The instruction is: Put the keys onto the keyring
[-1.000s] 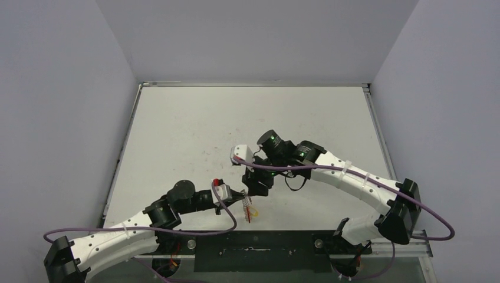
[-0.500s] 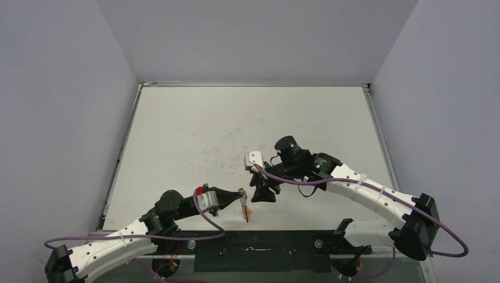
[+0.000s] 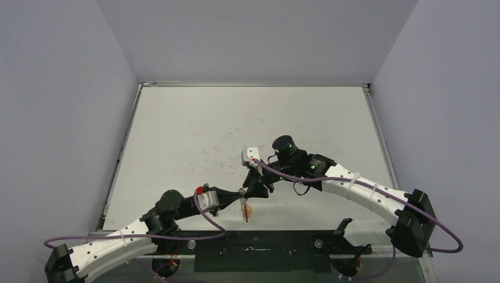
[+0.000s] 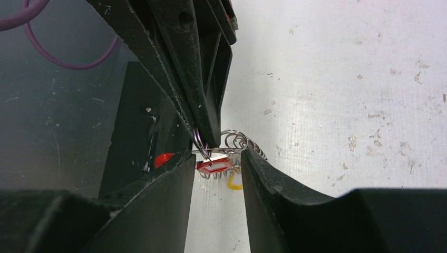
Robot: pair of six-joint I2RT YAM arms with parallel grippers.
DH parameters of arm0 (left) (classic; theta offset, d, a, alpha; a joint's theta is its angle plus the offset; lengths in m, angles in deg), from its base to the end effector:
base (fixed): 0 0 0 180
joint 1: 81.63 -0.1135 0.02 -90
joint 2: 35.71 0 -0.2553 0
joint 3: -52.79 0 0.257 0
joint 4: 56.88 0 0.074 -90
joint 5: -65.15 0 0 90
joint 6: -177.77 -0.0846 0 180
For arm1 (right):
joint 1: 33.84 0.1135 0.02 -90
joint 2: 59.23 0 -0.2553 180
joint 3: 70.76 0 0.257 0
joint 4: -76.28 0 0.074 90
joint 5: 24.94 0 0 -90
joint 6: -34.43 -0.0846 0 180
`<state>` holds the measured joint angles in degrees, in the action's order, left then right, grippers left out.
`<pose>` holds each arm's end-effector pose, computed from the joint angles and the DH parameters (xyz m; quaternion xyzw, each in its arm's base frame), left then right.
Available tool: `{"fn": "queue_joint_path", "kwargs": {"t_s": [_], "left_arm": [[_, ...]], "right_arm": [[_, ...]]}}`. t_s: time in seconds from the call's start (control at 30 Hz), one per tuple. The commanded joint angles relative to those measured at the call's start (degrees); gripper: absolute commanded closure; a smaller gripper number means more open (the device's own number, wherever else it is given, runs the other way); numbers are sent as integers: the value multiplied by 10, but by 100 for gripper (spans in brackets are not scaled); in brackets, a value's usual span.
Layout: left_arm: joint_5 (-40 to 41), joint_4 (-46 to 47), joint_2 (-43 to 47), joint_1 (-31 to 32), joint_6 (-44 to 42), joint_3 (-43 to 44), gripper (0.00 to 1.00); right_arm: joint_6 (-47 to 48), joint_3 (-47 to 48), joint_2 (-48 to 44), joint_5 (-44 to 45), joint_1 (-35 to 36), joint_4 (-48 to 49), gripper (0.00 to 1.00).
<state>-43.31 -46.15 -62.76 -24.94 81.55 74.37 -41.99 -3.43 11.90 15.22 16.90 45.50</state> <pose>0.0886 -0.1836 0.2192 0.4482 0.5056 -0.4087 0.6136 0.1396 0.2730 0.2651 -0.5932 0.5754 0.4880 0.2809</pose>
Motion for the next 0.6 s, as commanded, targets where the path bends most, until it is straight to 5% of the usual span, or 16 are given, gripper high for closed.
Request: {"fn": "queue_joint_path", "kwargs": {"t_s": [0.0,0.57], "left_arm": [[-6,48,3,4,5,10,100],[-3,29,16,4,2,17,100]], "right_arm": [[-6,0,11,-7,8,31,67],[30,-4,20,51,10,-31,88]]}}
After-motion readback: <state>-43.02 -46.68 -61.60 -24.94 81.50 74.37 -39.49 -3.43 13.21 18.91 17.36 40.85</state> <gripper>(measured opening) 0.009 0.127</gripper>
